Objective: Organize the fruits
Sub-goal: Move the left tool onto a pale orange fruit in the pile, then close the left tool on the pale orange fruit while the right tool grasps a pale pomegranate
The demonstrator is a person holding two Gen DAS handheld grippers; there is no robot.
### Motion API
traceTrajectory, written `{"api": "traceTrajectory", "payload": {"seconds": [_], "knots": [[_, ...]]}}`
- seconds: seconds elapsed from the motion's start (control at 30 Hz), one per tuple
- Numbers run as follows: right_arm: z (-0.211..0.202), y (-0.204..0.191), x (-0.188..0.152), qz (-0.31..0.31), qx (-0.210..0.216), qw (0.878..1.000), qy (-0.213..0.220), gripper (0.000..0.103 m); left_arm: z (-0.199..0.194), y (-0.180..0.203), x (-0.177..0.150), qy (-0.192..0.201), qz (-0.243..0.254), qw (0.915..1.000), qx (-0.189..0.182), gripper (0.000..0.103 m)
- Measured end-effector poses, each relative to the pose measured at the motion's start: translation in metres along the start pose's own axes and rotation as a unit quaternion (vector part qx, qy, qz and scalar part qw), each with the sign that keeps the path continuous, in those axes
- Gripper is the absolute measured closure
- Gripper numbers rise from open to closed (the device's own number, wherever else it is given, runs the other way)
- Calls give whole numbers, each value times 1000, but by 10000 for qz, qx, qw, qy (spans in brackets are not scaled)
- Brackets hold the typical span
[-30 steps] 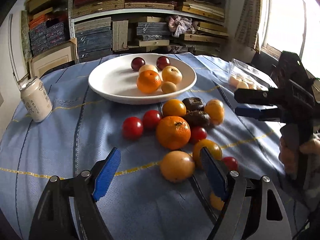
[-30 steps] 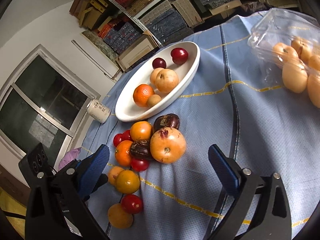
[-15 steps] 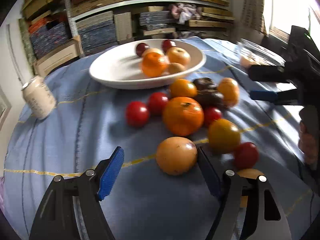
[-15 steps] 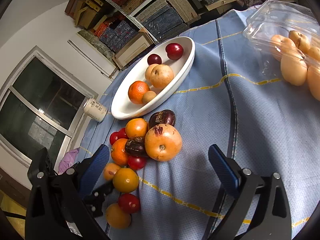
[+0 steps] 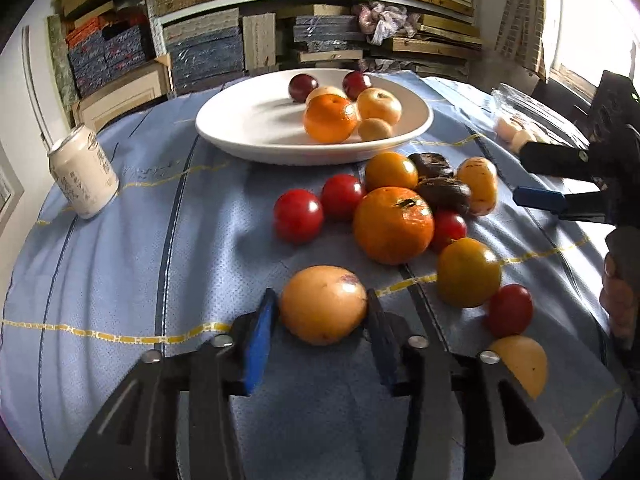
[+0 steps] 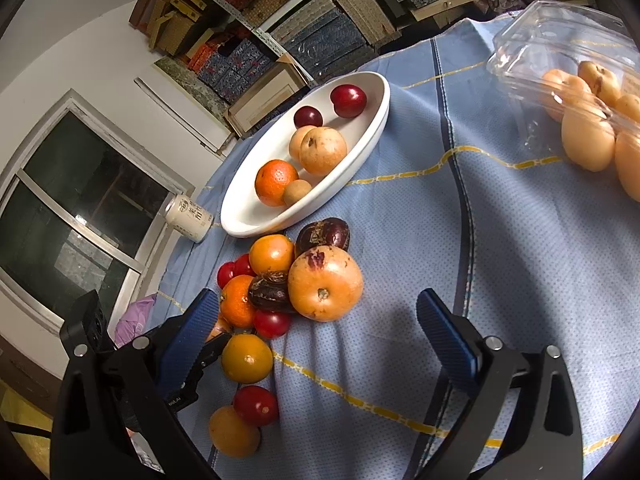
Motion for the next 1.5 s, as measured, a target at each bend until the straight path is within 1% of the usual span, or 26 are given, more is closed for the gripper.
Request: {"api": "traceTrajectory", "payload": {"seconds": [0.1, 0.17, 0.23, 0.3, 0.37, 0.43, 0.57, 0.63, 0.7, 0.73, 0.77, 0.8, 0.87, 0.9, 0.93, 0.97, 1.0, 1.07, 1.17, 1.23, 1.3, 1.4, 1.5], "knots": [[6, -4, -3, -115, -7, 9999, -102, 5, 0, -3, 0, 1, -119, 9999, -74, 44], [10, -7, -3, -109, 103, 9997, -168, 6, 1, -1, 0, -15, -91, 9999, -61, 42], [13, -8, 1, 33, 276, 9994, -219, 7, 1, -2, 0, -24, -67, 10000, -67, 40], [15, -8, 4, 99, 346, 9991, -240, 10, 1, -1, -1, -27, -70, 9999, -87, 38], [20, -8, 3, 116, 358, 9987, -356, 28, 1, -1, -1, -32, -64, 9999, -84, 38], [24, -9, 3, 7, 233, 9991, -365, 31, 1, 0, -1, -36, -53, 10000, -57, 38], [26, -11, 4, -37, 239, 9991, -361, 31, 1, 2, 0, -36, -59, 10000, -54, 38], [27, -13, 3, -181, 172, 9991, -354, 32, 1, 1, -1, -36, -60, 10000, -53, 38], [28, -14, 2, -295, 55, 9990, -322, 37, 1, 1, 0, -35, -61, 10000, -53, 38], [29, -13, 2, -301, 15, 9991, -309, 42, 1, 1, -1, -35, -64, 10000, -54, 38], [29, -9, 3, -237, -29, 9992, -310, 51, 1, 1, -1, -36, -62, 10000, -53, 38], [30, -5, 4, -160, -56, 9993, -318, 58, 1, 1, 0, -35, -63, 10000, -54, 38], [30, -2, 4, -83, 75, 9993, -344, 60, 1, 1, 0, -36, -62, 10000, -55, 38], [30, -3, 3, -177, 12, 9993, -330, 60, 1, 1, 0, -36, -63, 10000, -55, 38], [30, -6, 4, -400, -190, 9987, -252, 60, 1, 1, 0, -36, -62, 10000, -54, 38], [28, -14, 2, -837, -608, 9946, -95, 60, 1, 1, 0, -36, -61, 10000, -54, 38], [26, -19, 0, -1185, -946, 9884, 34, 60, 1, 1, 0, -36, -62, 10000, -53, 38], [25, -31, -6, -1894, -1569, 9689, 265, 60, 1, 1, 0, -36, -65, 10000, -54, 38], [20, -38, -9, -2214, -1776, 9578, 455, 60, 1, 1, 0, -24, -93, 9999, -50, 38], [17, -34, -10, -2221, -1799, 9571, 482, 60, 1, 0, 0, 6, -143, 9999, -65, 43], [14, -32, -8, -2214, -1842, 9562, 525, 60, 0, 0, 1, 46, -185, 9998, -75, 55], [9, -35, -8, -2246, -1849, 9547, 627, 60, -1, 1, 1, 70, -212, 9997, -129, 61], [8, -38, -11, -2327, -1876, 9522, 631, 60, -1, 0, 2, 81, -233, 9996, -165, 61]]}}
Point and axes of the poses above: each gripper's, at about its wrist camera, not at the fingertips, and z roughly the way its jaws point, y to its right, x to its top, the point moved 7 cm from there along z, roughly the way its jaws point, and after that the axes turned 9 degrees about -x, right-handed, at the moved point
